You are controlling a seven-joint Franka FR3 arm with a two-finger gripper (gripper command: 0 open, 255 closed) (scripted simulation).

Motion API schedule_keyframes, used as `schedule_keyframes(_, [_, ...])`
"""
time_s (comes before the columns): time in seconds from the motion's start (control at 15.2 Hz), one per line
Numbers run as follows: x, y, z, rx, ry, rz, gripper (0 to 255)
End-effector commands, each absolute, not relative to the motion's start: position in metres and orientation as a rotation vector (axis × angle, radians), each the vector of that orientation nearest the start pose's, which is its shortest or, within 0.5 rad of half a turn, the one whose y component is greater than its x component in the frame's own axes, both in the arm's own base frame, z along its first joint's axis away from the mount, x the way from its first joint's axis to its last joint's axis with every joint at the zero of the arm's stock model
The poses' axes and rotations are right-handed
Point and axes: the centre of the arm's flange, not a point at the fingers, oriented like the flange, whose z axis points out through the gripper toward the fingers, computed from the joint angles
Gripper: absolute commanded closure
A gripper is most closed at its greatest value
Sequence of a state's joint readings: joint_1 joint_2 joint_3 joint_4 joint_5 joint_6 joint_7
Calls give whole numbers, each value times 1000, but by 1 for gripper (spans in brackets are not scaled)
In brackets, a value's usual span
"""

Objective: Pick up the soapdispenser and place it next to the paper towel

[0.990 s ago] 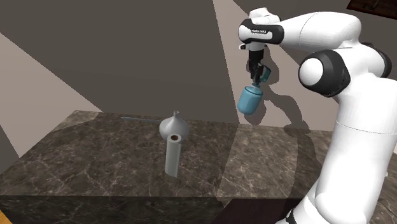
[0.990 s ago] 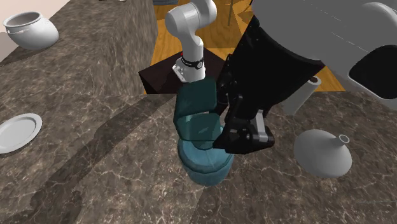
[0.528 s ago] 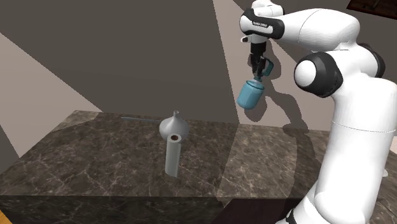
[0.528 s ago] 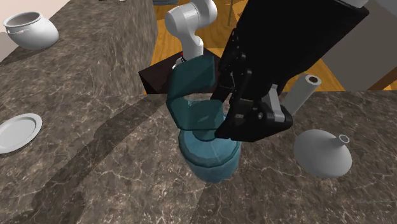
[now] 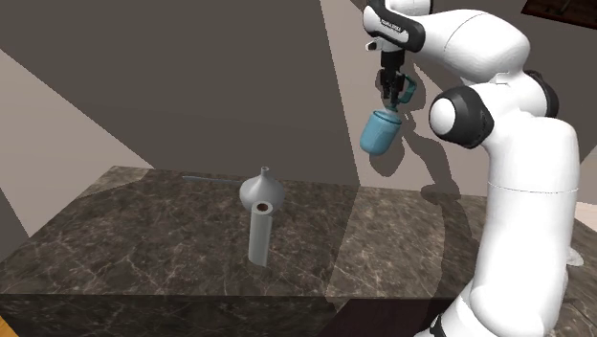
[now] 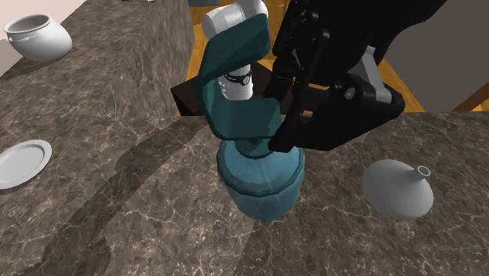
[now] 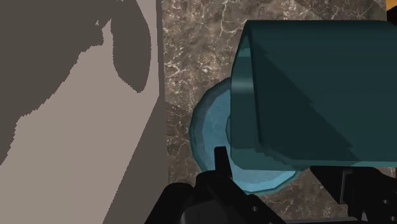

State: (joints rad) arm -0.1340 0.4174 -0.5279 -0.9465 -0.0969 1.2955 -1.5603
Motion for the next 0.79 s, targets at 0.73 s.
schedule_keyframes(0.73, [507,-181,701,-2908,-1422,443,255])
